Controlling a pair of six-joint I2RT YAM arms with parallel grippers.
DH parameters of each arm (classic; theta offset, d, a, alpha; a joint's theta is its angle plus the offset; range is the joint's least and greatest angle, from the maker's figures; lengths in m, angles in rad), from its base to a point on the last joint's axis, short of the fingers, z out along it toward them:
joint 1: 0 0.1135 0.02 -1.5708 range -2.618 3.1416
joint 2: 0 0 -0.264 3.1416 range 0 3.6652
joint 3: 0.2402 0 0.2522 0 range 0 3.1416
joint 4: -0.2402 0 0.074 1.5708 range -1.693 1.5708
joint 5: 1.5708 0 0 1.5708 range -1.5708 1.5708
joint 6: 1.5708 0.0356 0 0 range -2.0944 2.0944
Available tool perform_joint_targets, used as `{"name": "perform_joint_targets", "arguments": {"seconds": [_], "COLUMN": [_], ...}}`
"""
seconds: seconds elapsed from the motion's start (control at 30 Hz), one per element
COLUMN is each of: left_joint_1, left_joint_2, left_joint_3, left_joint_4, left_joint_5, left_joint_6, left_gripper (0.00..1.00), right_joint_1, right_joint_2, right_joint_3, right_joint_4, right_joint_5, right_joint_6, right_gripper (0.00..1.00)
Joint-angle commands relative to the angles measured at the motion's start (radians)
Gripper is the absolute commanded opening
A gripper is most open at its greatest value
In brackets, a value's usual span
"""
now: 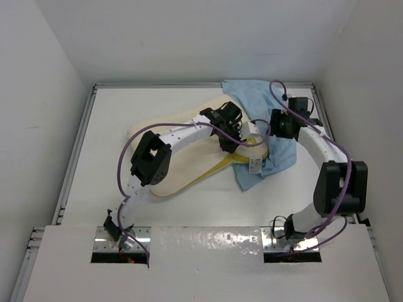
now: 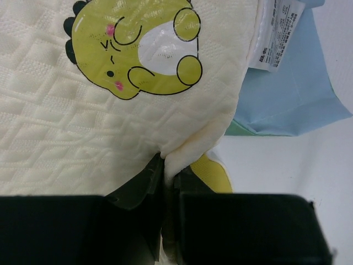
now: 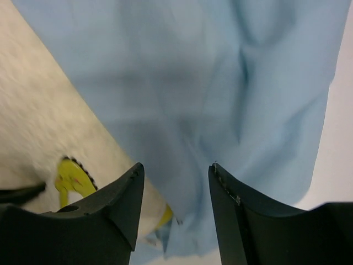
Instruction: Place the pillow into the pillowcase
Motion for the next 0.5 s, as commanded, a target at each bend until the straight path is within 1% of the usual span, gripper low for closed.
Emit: {"name": "perform_joint_targets", "arguments": {"seconds": [0.0,0.13,0.23,0.37,0.47], "left_joint_1": [0.006,0.006,0.006,0.006,0.008], "left_joint_2": [-0.019,-0.013,-0.013,-0.010,-0.010], "left_joint_3": [0.008,0.040,0.051,0.050,0.043], "left_joint_4": [-0.015,-0.006,-0.017,-0.015,-0.015], "left_joint_5": [-0.016,-0.011,-0.007,-0.033,-0.044], "left_joint_6": [-0.012,-0.032,-0.029,-0.020,-0.014], "left_gripper": [0.00,0.00,0.00,0.00,0.00], "right_joint_1": [-0.002,-0.002,-0.002,-0.002,0.035], "right_joint_2": [0.059,0.157,0.182,0.182,0.151], "right_joint_3": [0.067,0.095,0.087,0.080,0.065], "right_joint_4": [0.143,0.141,0.158,0.177,0.153], "right_joint_5": [-0.014,-0.040,-0.088,-0.145,-0.165], "right_joint_6": [-0.008,0.013,0.036,0.064,0.064], "right_gripper": [0.50,0.50,0.50,0.47,0.47]}}
